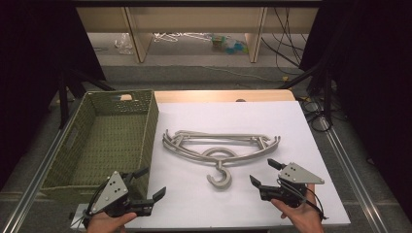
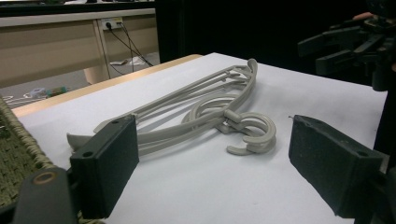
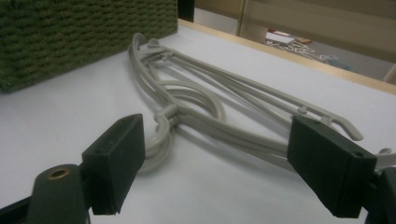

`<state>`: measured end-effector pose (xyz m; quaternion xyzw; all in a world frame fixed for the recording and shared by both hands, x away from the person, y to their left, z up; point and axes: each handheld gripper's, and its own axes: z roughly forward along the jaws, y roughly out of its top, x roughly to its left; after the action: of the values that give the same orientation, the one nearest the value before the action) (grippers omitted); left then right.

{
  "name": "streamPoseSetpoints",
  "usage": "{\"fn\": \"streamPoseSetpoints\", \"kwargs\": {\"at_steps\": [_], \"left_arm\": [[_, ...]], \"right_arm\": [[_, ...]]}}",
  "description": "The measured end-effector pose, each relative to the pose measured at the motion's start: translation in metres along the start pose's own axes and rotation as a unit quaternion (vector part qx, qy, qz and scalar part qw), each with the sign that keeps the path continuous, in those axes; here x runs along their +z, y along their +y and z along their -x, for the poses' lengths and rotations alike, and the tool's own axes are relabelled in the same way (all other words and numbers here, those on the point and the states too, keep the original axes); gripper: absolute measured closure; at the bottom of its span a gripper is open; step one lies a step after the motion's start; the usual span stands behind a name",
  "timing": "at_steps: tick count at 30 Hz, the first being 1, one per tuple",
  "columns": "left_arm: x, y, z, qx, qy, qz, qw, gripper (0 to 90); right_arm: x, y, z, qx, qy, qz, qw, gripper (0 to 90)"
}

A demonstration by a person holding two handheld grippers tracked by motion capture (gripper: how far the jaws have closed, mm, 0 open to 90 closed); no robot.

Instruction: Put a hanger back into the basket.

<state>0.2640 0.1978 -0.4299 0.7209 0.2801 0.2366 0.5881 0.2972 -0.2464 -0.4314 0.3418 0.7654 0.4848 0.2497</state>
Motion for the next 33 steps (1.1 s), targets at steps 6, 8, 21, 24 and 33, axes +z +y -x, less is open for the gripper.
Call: {"fn": "streamPoseSetpoints", "kwargs": {"at_steps": [6,8,21,24,33], "left_arm": [[0.002,0.0,0.004,-0.001,-0.008,-0.006,0.9999,15.8],[0.002,-0.001,0.005,-0.004,-0.008,-0.01,0.9999,15.8],[0.007,-0.002,0.009,0.006,-0.023,-0.01,0.9997,15.8],[0.006,-0.002,0.009,0.008,-0.02,-0.018,0.9996,15.8],[0.008,-0.003,0.011,0.002,-0.027,-0.018,0.9995,15.9]], "right_arm": [[0.003,0.001,0.007,-0.024,-0.004,-0.002,0.9997,23.1],[0.004,0.002,0.007,-0.031,-0.001,-0.008,0.9995,24.1],[0.035,0.013,0.019,-0.11,0.033,-0.052,0.992,30.5],[0.047,0.018,0.026,-0.128,0.035,-0.073,0.9885,32.4],[0.092,0.025,0.034,-0.208,0.077,-0.159,0.9621,38.2]]}}
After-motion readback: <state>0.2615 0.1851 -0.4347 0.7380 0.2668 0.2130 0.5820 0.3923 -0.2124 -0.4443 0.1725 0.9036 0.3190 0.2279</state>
